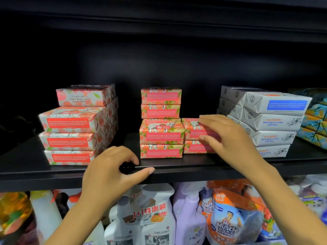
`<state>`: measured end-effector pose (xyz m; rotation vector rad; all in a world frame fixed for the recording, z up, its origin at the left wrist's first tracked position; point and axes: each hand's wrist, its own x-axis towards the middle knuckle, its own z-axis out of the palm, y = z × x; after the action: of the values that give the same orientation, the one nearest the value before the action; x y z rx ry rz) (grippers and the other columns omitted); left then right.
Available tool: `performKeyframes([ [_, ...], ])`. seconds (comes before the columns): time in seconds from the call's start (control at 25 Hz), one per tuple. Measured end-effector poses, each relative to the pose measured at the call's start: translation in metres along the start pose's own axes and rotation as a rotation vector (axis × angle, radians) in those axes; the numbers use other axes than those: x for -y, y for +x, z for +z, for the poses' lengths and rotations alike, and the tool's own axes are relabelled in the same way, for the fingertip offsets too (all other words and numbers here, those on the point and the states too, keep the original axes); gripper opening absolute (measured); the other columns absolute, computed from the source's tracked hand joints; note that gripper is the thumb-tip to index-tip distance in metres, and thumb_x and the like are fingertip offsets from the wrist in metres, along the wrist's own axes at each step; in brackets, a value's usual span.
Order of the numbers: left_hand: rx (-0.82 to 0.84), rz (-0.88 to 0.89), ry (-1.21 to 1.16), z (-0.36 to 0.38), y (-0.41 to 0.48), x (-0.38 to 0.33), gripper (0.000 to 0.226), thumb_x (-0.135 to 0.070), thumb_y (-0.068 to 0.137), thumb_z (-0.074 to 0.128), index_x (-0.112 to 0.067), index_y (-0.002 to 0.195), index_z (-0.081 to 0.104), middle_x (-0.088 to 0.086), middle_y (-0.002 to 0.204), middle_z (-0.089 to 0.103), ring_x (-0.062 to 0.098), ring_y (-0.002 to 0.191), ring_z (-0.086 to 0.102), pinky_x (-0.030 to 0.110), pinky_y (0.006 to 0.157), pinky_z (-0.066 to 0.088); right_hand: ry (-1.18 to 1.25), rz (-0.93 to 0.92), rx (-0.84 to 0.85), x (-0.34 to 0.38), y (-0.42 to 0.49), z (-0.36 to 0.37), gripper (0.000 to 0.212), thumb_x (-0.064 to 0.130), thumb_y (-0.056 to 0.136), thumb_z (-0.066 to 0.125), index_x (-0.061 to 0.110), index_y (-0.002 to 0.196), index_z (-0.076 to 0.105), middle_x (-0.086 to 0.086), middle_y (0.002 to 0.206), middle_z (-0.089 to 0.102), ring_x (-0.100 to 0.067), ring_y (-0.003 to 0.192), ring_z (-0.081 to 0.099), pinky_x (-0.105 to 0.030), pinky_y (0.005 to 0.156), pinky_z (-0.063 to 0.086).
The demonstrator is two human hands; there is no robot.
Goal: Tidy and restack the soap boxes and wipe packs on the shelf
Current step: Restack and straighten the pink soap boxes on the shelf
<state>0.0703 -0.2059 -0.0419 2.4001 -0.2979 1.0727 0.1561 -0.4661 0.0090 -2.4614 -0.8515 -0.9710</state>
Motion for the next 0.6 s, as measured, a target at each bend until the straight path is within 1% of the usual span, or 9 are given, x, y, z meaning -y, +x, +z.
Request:
performKeyframes([
  [0.08,0.010,-0.011,0.000,0.000,0.000,0.000,0.038,-0.070,0.065,0.055,-0.032,0.066,0.058,-0.018,0.068,0.058,0.000,0.070,0.055,0.025,0.052,0.046,0.121,-0.045,-0.116,0.017,0.002,0.001,0.047,0.023,0.080,0.072,0.012,0.123,0.059,-0.002,0.124,0.059,-0.017,0.117,0.051,-0.025,0.099,0.036],
  [0.12,0.014,-0.016,0.000,0.000,0.000,-0.001,0.037,-0.070,0.065,0.054,-0.033,0.066,0.058,-0.018,0.068,0.058,0.000,0.070,0.055,0.024,0.052,0.046,0.148,-0.082,-0.124,0.028,0.005,0.003,0.050,0.027,0.078,0.073,0.011,0.123,0.058,-0.003,0.123,0.059,-0.016,0.116,0.051,-0.025,0.098,0.037],
  [0.2,0.019,-0.017,-0.003,-0.001,0.000,-0.001,0.037,-0.070,0.065,0.055,-0.033,0.066,0.057,-0.019,0.068,0.057,0.000,0.070,0.055,0.022,0.052,0.045,0.100,-0.145,-0.006,0.046,0.010,0.012,0.062,0.036,0.077,0.072,0.011,0.130,0.052,-0.004,0.130,0.055,-0.018,0.122,0.047,-0.027,0.101,0.032],
  [0.32,0.023,-0.026,-0.004,-0.002,0.000,0.000,0.037,-0.071,0.065,0.055,-0.034,0.067,0.058,-0.018,0.068,0.057,0.001,0.070,0.055,0.020,0.053,0.043,-0.106,-0.176,0.137,0.061,0.015,0.031,0.073,0.041,0.078,0.070,0.013,0.138,0.040,-0.004,0.141,0.045,-0.020,0.131,0.037,-0.024,0.107,0.012],
  [0.36,0.030,-0.030,-0.001,-0.002,0.000,0.000,0.038,-0.071,0.064,0.054,-0.033,0.067,0.058,-0.018,0.069,0.058,0.001,0.070,0.055,0.021,0.054,0.043,-0.136,-0.173,0.133,0.065,0.014,0.034,0.071,0.038,0.077,0.072,0.011,0.136,0.043,-0.006,0.139,0.047,-0.022,0.129,0.040,-0.025,0.107,0.014],
  [0.4,0.036,-0.035,0.006,-0.002,0.000,0.000,0.039,-0.072,0.064,0.054,-0.033,0.067,0.058,-0.018,0.069,0.058,0.001,0.070,0.055,0.022,0.054,0.044,-0.137,-0.173,0.119,0.067,0.013,0.034,0.067,0.032,0.074,0.076,0.009,0.131,0.048,-0.009,0.132,0.052,-0.025,0.124,0.045,-0.028,0.105,0.024],
  [0.48,0.043,-0.075,-0.006,-0.003,0.000,-0.001,0.041,-0.074,0.063,0.054,-0.033,0.066,0.059,-0.018,0.068,0.059,0.001,0.070,0.056,0.021,0.055,0.044,-0.102,-0.210,0.035,0.068,0.009,0.033,0.058,0.020,0.067,0.082,0.004,0.117,0.059,-0.013,0.116,0.061,-0.030,0.108,0.056,-0.035,0.090,0.045],
  [0.52,0.033,-0.125,-0.063,-0.005,0.000,-0.002,0.042,-0.075,0.061,0.055,-0.033,0.065,0.060,-0.016,0.067,0.061,0.002,0.070,0.058,0.019,0.056,0.044,-0.084,-0.242,-0.019,0.067,0.007,0.033,0.054,0.014,0.065,0.083,0.003,0.113,0.061,-0.014,0.111,0.063,-0.031,0.102,0.058,-0.036,0.083,0.049],
  [0.6,-0.017,-0.239,-0.282,-0.010,0.005,-0.006,0.045,-0.074,0.062,0.057,-0.030,0.064,0.066,-0.012,0.066,0.066,0.005,0.068,0.062,0.017,0.057,0.047,-0.036,-0.310,-0.110,0.064,0.002,0.031,0.046,0.007,0.068,0.078,0.000,0.111,0.062,-0.015,0.108,0.064,-0.032,0.100,0.059,-0.037,0.082,0.049],
])
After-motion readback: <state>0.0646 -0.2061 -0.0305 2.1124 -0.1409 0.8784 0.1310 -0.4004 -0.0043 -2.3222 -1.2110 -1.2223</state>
